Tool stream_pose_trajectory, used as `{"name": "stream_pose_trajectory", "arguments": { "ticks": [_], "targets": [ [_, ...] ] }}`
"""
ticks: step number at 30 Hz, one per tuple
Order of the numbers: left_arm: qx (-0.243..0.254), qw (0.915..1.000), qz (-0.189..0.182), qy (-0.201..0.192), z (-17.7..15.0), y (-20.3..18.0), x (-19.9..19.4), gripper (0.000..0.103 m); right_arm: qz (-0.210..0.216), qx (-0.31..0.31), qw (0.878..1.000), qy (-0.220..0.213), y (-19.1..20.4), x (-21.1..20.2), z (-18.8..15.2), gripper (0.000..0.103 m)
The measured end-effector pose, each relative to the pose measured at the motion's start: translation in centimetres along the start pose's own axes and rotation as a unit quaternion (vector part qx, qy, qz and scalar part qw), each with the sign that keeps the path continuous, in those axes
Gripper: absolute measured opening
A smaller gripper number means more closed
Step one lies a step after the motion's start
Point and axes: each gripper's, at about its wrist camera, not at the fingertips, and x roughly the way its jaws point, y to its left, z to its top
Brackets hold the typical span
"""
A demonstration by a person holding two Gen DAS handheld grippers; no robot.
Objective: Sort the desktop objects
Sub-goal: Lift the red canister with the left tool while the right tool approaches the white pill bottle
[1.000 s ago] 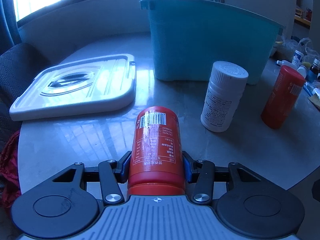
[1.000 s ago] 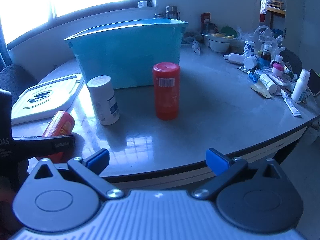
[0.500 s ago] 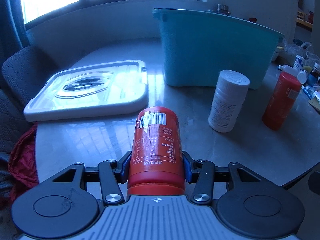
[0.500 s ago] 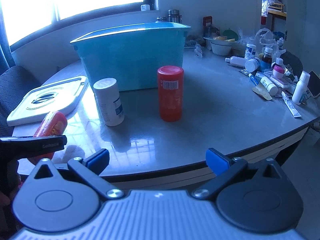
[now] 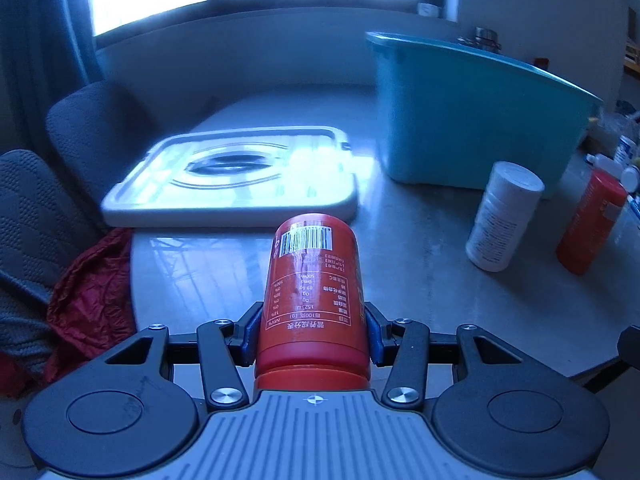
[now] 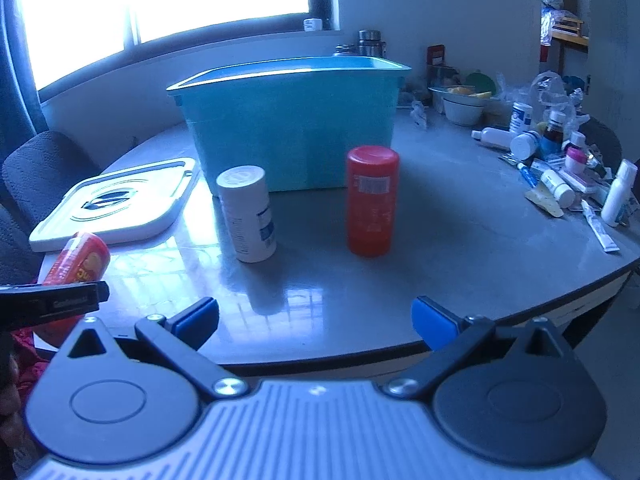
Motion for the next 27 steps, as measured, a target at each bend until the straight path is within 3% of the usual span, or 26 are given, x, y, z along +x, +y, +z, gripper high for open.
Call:
{"name": "stream_pose_trajectory", "arguments": {
  "ticks": [17, 27],
  "targets": [
    [-0.023, 0.9992, 0.029, -0.015, 1.4, 3.5, 0.2, 0.05, 0.019, -0.011, 1.0, -0.021, 1.9, 2.1, 0.6, 0.103],
    [-0.008, 0.9989, 0.038, -0.025, 1.9, 3.9, 1.4, 0.05, 0.026, -0.014, 0.999, -0.037, 2.9, 4.2, 0.9, 0.103]
  ]
}}
